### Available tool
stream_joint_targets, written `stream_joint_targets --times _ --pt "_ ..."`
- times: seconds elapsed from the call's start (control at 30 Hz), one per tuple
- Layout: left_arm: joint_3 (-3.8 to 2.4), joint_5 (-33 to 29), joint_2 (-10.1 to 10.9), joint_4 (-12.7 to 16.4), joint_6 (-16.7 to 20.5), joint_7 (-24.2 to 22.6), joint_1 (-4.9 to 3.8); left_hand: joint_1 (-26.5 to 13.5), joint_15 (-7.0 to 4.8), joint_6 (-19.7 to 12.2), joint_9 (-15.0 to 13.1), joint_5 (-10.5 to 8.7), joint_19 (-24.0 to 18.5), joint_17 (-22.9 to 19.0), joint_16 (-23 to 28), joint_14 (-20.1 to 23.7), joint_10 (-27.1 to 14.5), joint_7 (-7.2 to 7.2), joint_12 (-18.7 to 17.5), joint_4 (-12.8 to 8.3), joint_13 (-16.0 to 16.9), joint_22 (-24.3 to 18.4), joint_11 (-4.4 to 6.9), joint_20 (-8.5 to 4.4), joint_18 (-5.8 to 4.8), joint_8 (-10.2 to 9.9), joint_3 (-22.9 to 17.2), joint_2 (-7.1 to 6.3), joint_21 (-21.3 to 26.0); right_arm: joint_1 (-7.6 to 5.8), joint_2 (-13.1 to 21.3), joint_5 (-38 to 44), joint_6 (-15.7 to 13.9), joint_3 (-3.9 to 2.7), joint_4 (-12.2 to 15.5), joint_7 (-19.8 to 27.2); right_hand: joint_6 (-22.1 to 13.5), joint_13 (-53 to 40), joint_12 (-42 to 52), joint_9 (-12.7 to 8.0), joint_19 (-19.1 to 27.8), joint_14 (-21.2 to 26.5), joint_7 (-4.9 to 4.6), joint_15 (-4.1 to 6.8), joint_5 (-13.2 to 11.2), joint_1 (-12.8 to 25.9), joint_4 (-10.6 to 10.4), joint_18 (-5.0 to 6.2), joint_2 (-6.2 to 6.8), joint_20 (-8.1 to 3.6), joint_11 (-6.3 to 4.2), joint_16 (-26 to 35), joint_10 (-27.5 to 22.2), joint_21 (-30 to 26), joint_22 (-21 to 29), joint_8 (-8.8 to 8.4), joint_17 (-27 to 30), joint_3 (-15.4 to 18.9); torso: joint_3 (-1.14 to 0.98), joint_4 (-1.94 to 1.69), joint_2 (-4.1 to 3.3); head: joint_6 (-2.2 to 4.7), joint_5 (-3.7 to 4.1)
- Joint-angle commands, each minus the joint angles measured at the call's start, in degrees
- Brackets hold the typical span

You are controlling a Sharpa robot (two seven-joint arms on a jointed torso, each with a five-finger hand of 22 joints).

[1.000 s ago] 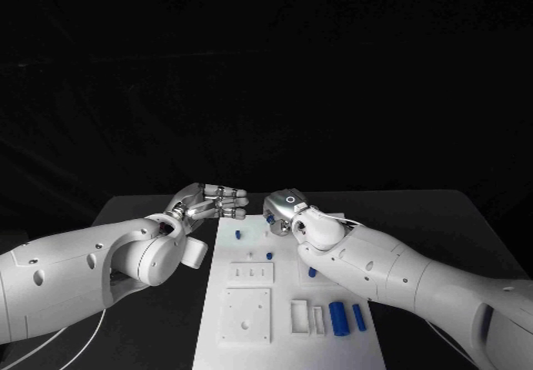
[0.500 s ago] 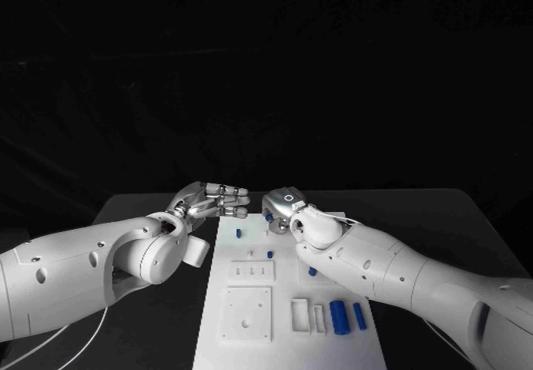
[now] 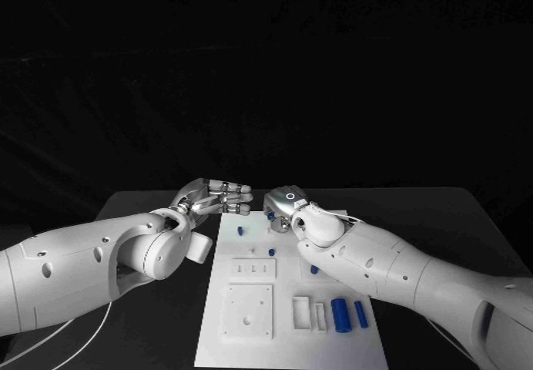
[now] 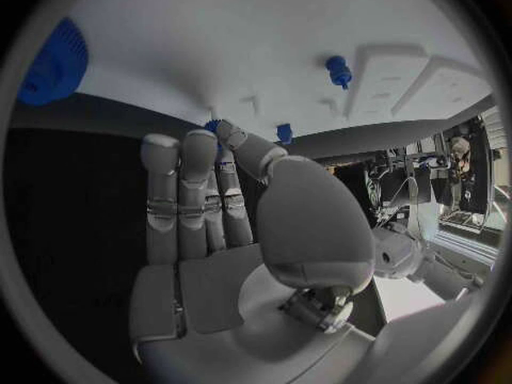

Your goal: Assemble the parts on the task board

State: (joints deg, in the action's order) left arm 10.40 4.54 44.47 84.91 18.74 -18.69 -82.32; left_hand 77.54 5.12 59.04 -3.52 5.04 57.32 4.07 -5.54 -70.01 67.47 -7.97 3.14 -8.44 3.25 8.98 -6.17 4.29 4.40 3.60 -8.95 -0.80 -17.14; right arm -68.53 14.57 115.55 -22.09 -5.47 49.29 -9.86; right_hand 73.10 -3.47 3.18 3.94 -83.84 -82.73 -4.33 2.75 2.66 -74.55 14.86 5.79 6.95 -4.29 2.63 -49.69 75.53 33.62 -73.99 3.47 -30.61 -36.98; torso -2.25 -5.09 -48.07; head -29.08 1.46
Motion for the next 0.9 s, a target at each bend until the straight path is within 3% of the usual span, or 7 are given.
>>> stream_joint_targets --times 0.03,0.17,0.9 --pt "-0.04 0.2 -0.2 -0.3 -0.6 -0.2 -0.10 -0.5 0.09 -0.1 -0.1 -0.07 -0.4 0.0 0.1 0.1 -0.3 -0.11 0.2 -0.2 0.1 -0.1 -0.19 -0.06 -0.95 0.1 -0.1 0.01 -0.1 0.13 0.2 0.6 2.0 0.06 0.1 -0.1 0.2 -0.1 0.2 0.1 -0.8 0.0 -0.23 0.20 0.3 -0.1 0.0 0.80 -0.51 0.04 -0.69 0.3 1.1 -0.2 -0.1 0.17 0.0 -0.3 -0.01 0.07 -0.01 -0.01 0.03" --pt "-0.02 0.2 -0.3 -0.7 -0.6 -0.2 -0.10 -0.5 0.09 -0.1 -0.1 -0.07 -0.4 0.0 0.1 0.1 -0.3 -0.11 0.2 -0.2 0.1 -0.1 -0.19 -0.06 -0.95 0.1 -0.1 0.01 -0.1 0.13 0.4 0.7 1.8 0.06 0.3 -0.2 0.2 -0.1 0.2 0.1 -0.9 0.0 -0.22 0.21 0.4 0.1 0.2 0.79 -0.44 0.03 -0.70 0.2 1.1 -0.4 -0.5 0.18 0.0 -0.6 -0.06 0.07 0.00 -0.12 0.05" --pt "-0.02 0.2 -0.3 -0.7 -0.5 -0.3 -0.10 -0.5 0.09 -0.1 -0.1 -0.05 -0.5 0.0 0.1 0.1 -0.3 -0.12 0.2 -0.5 0.1 -0.2 -0.19 -0.06 -0.94 0.1 0.0 0.13 -0.3 0.21 0.1 -0.2 2.0 0.06 0.1 0.2 -0.2 -0.1 0.2 0.1 -1.2 0.1 -0.35 0.13 0.5 0.2 0.0 0.92 -0.26 0.16 -0.59 0.3 0.7 -2.3 -1.5 0.16 0.2 -0.4 0.09 0.04 -0.11 -0.29 -0.12"
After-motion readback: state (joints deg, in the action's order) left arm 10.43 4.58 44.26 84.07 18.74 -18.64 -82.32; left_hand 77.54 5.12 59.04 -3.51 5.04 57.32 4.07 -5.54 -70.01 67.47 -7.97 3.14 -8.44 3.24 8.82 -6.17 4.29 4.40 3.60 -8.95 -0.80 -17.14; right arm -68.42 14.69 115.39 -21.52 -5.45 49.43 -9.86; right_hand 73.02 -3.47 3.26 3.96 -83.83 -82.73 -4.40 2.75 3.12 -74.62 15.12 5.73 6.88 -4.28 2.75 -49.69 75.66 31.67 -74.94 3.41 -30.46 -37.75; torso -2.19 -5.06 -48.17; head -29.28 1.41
